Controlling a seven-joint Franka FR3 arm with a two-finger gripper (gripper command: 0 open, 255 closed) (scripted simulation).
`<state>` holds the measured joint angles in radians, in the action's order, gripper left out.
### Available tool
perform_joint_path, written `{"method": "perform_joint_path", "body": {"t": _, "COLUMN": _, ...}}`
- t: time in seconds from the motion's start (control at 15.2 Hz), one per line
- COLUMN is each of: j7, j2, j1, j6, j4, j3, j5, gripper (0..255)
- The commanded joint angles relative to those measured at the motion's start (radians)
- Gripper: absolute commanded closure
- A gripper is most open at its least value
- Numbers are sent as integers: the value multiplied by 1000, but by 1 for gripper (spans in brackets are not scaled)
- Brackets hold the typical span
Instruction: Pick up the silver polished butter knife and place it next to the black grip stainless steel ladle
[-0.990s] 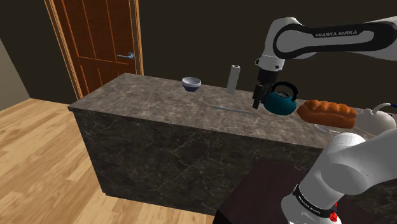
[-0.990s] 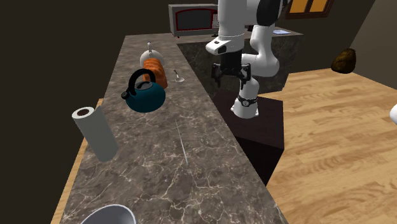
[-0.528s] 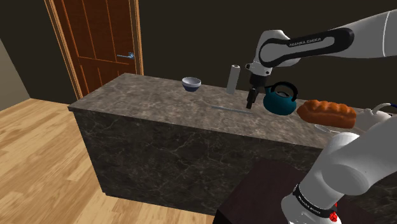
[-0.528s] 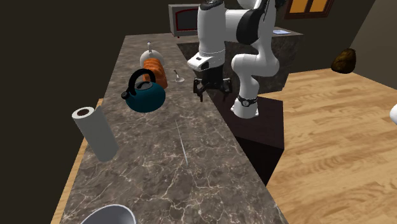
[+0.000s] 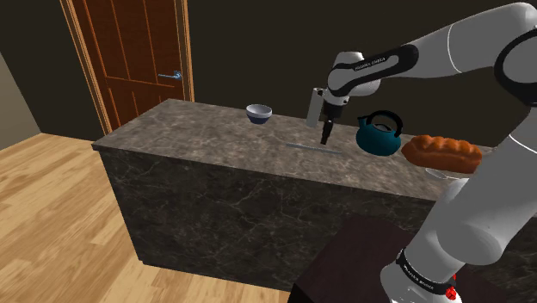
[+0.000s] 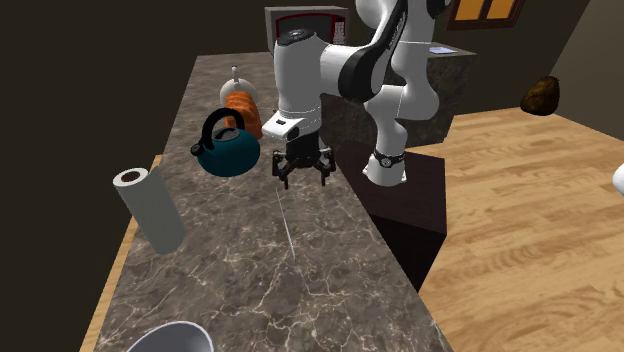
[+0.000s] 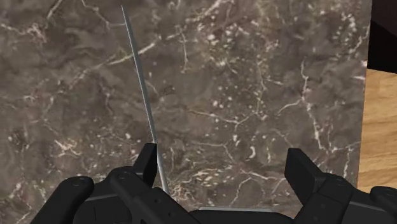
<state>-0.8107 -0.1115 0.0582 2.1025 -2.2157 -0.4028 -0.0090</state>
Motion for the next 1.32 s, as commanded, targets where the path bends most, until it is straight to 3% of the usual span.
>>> {"method": "perform_joint_path", "body": {"t": 0.0, "j7": -92, "j2": 78, "j1": 4, "j6": 38, "j4": 47, "j3": -14, "j5": 36, "gripper": 0}}
{"method": "perform_joint_path", "body": {"t": 0.26, "j7": -262, "j2": 237, "j1": -5, "j6": 80, "j4": 173, "j3": -16, "j5": 123, "gripper": 0}}
{"method": "perform_joint_path", "body": {"t": 0.79, "j7": -295, "j2": 303, "j1": -14, "j6": 171, "j4": 143, "j3": -4, "j5": 163, "gripper": 0}}
{"method": "perform_joint_path", "body": {"t": 1.25, "j7": -295, "j2": 303, "j1": -14, "j6": 171, "j4": 143, "j3": -4, "j5": 163, "gripper": 0}}
